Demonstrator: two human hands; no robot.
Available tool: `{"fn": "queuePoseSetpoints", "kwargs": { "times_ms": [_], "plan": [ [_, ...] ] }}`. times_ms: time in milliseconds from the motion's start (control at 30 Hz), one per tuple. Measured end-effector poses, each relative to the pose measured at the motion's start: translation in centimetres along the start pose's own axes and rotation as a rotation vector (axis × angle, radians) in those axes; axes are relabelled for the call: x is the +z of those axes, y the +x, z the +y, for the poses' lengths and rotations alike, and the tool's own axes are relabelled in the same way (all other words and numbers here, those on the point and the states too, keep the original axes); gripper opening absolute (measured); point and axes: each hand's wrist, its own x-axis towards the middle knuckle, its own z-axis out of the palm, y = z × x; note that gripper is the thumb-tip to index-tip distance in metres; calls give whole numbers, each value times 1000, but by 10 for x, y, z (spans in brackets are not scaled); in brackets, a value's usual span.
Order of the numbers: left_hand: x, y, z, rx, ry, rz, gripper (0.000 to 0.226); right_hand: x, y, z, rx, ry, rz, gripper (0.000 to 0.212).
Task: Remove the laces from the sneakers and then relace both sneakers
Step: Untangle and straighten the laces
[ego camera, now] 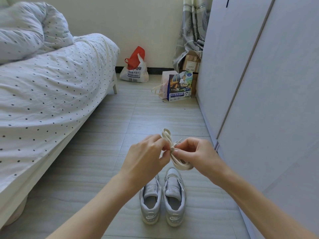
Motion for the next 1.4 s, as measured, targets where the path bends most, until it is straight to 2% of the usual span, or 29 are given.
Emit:
{"fn": "queuePoseSetpoints", "kwargs": {
  "times_ms": [133,267,400,467,533,600,733,833,900,1233,1300,1400],
  "plan": [
    [2,-1,-2,-58,-145,-23,9,-1,-1,0,13,61,-64,8],
    [-1,2,-1,-157,-378,4,35,-7,4,0,57,219,-174,10],
    [-1,8,-1,-312,-597,34,31,-12,9,-1,131,545,-301,14],
    [-1,8,-3,-339,-673,6,27,-14,10,-1,130,612,-367,10],
    [-1,6,-4,-318,-658,-35,22,-12,10,1,131,520,-326,8],
    [-1,4,-5,-291,-592,-50,23,-9,9,4,107,324,-203,5],
    [-1,2,-7,-284,-507,-45,17,0,6,5,-41,131,-6,13],
    [-1,3,-7,-265,-506,-49,25,6,4,2,-190,-41,51,5],
    [-3,3,-7,-248,-506,-63,26,8,4,1,-241,-107,65,7],
    [-8,0,-7,-63,-463,-66,20,5,3,0,-246,-135,-47,9],
    [-8,0,-7,-69,-477,-47,20,6,4,0,-128,33,-77,13],
    [-8,1,-5,-97,-497,13,31,8,6,-3,99,439,-145,18]
  ]
}}
